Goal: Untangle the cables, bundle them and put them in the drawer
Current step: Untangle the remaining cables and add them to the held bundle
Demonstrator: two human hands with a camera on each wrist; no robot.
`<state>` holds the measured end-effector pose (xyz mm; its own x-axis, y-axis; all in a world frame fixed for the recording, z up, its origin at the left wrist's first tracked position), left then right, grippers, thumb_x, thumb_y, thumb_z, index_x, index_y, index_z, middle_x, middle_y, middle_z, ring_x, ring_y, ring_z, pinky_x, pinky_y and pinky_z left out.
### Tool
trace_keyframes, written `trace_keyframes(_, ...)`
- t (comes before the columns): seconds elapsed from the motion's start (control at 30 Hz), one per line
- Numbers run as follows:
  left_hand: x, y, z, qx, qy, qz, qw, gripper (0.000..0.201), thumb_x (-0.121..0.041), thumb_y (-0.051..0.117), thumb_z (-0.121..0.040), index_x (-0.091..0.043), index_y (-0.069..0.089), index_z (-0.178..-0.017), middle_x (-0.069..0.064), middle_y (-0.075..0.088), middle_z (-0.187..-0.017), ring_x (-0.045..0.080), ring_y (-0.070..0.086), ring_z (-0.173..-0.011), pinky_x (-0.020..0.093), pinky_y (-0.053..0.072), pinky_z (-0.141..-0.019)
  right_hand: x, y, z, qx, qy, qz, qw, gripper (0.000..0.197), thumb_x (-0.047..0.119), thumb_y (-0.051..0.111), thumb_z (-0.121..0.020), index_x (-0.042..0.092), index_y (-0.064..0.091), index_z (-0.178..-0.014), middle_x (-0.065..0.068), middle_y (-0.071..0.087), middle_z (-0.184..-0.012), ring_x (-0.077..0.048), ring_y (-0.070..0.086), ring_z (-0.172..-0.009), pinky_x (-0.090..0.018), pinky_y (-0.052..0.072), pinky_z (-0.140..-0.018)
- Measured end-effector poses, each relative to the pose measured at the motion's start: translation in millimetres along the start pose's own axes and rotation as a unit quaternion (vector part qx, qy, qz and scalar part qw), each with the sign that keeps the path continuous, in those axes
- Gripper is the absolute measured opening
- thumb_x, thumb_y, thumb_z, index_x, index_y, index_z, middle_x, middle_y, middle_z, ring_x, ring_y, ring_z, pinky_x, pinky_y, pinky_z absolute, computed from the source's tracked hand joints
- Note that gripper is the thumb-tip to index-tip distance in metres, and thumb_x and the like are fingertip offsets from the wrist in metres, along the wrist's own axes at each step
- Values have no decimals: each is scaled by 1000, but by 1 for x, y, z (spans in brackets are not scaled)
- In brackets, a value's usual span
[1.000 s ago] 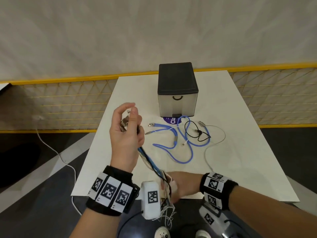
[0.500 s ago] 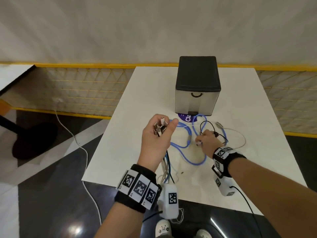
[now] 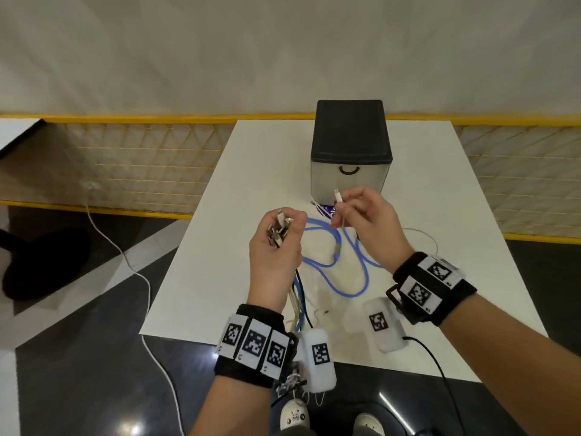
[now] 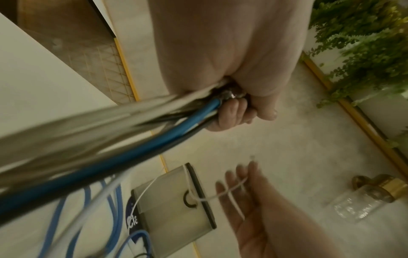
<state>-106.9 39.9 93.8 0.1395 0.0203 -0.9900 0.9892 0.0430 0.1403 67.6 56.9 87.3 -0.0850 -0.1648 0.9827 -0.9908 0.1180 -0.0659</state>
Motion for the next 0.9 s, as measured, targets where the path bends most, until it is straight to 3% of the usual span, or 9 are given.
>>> trace_keyframes(0.13,-7,23,6,45,-35,8,998,6,-22,66,-94,-19,69,-98,-13,53,-58,4,41,-46,18,33,-45,35,17,25,24,-8,-111,994,3,-1,56,-91,1,53,-91,-7,68,-68,-20,65,-63,-27,55,-67)
trace_keyframes(0.33,-16,25,13,80,-30,10,996,20,-27,67,-94,-8,65,-87,6,48,-66,11,35,-50,19,31,-45,43,5,43,69,-33,-61,995,12,-2,54,-92,-3,61,-102,-4,72,-80,-19,67,-71,-26,55,-74)
trace_keyframes(0.4,-17,24,16,74,-33,15,997,21,-27,67,-94,-10,64,-83,4,50,-63,11,37,-50,20,32,-46,42,4,48,98,-32,-53,993,12,-2,55,-92,0,60,-102,-7,71,-83,-21,66,-71,-28,54,-75)
trace_keyframes(0.47,-19,22,18,51,-34,31,998,23,-26,65,-96,-13,61,-76,1,49,-58,11,38,-50,22,32,-47,37,6,53,126,-19,-39,991,10,1,54,-93,5,57,-101,-8,68,-79,-21,61,-68,-28,51,-73)
trace_keyframes(0.63,-27,-1,13,-62,-13,128,990,28,-18,57,-100,-15,53,-72,0,55,-58,11,46,-51,22,38,-52,17,3,72,203,8,92,975,19,14,47,-99,15,65,-96,11,53,-71,-13,46,-66,-27,41,-64)
trace_keyframes(0.73,-30,-19,10,-107,-34,242,964,19,-18,57,-100,-11,53,-83,1,51,-57,16,61,-60,35,57,-72,4,-8,82,219,39,132,966,22,16,46,-100,16,66,-90,-3,49,-70,-17,41,-65,-32,38,-64)
trace_keyframes(0.77,-30,-25,9,-116,-40,268,955,18,-19,57,-100,-11,52,-84,1,48,-57,16,61,-59,36,59,-73,-1,-13,84,220,49,154,962,22,16,46,-100,17,65,-89,-9,50,-71,-17,42,-65,-32,40,-65)
trace_keyframes(0.83,-32,-36,7,-127,-42,276,952,21,-18,55,-100,-15,49,-80,-3,43,-58,11,46,-49,25,52,-54,-10,-23,87,220,59,212,950,22,18,45,-100,21,64,-89,-14,58,-81,-13,47,-67,-32,44,-71)
trace_keyframes(0.9,-32,-41,6,-119,-35,238,963,22,-17,54,-100,-18,46,-79,-6,38,-59,8,29,-47,19,30,-43,-12,-30,85,200,53,238,949,22,17,44,-100,23,63,-90,-5,62,-84,-8,50,-68,-27,44,-72)
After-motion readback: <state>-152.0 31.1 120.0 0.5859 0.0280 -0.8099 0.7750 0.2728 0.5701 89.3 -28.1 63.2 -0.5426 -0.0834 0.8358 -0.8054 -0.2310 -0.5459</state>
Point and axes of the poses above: each hand's wrist, its own z-axis away from the middle knuckle, its own y-axis out of the palm, x = y × z, the point moved 2 cm from there along -z, towards the middle knuckle
